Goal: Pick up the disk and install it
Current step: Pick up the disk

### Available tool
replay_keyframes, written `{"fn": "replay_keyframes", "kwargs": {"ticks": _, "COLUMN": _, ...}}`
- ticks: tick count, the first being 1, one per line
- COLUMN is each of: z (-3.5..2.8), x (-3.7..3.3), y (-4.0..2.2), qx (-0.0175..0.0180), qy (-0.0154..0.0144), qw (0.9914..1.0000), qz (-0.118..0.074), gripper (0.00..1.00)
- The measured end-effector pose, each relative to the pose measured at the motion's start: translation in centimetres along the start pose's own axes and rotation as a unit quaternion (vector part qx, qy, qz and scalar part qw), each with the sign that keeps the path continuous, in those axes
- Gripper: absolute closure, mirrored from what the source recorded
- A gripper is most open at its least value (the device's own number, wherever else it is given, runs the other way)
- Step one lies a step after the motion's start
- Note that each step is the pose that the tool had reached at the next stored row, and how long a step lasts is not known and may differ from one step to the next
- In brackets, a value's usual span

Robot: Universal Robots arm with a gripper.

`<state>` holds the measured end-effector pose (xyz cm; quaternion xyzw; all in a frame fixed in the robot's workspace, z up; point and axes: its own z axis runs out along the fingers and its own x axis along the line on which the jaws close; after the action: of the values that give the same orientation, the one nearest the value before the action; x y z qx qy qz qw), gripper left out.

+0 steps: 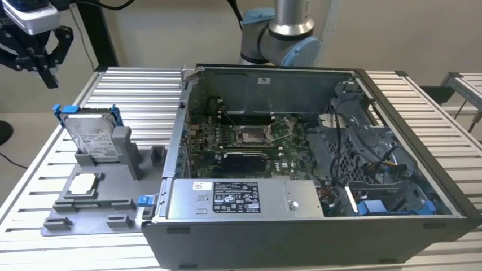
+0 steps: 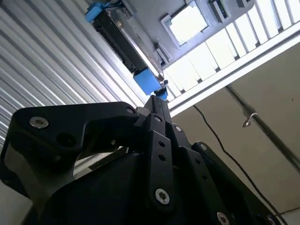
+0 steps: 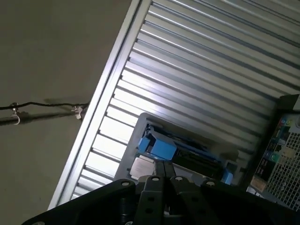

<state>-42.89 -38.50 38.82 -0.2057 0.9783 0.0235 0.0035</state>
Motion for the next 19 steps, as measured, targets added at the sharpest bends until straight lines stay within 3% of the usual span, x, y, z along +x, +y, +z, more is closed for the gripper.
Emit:
{"fn": "replay_keyframes", "kwargs": {"ticks": 5, "z": 0.0, "x": 0.0, "y": 0.0, "qx": -0.0002, "qy": 0.0023, "qw": 0.99897, "qz": -0.045, "gripper": 1.0}}
{"fn": "replay_keyframes", "kwargs": {"ticks": 9, "z": 0.0, "x": 0.0, "y": 0.0, "qx": -0.0007, "qy": 0.0039, "qw": 0.99662, "qz": -0.082, "gripper": 1.0}}
{"fn": "replay_keyframes", "kwargs": {"ticks": 14, "z": 0.0, "x": 0.0, "y": 0.0, "qx": -0.0014, "qy": 0.0059, "qw": 0.99188, "qz": -0.127, "gripper": 1.0}}
{"fn": "replay_keyframes", "kwargs": {"ticks": 16, "z": 0.0, "x": 0.0, "y": 0.0, "qx": -0.0017, "qy": 0.0067, "qw": 0.98944, "qz": -0.145, "gripper": 1.0}}
{"fn": "replay_keyframes", "kwargs": {"ticks": 19, "z": 0.0, "x": 0.0, "y": 0.0, "qx": -0.0021, "qy": 0.0078, "qw": 0.98512, "qz": -0.172, "gripper": 1.0}}
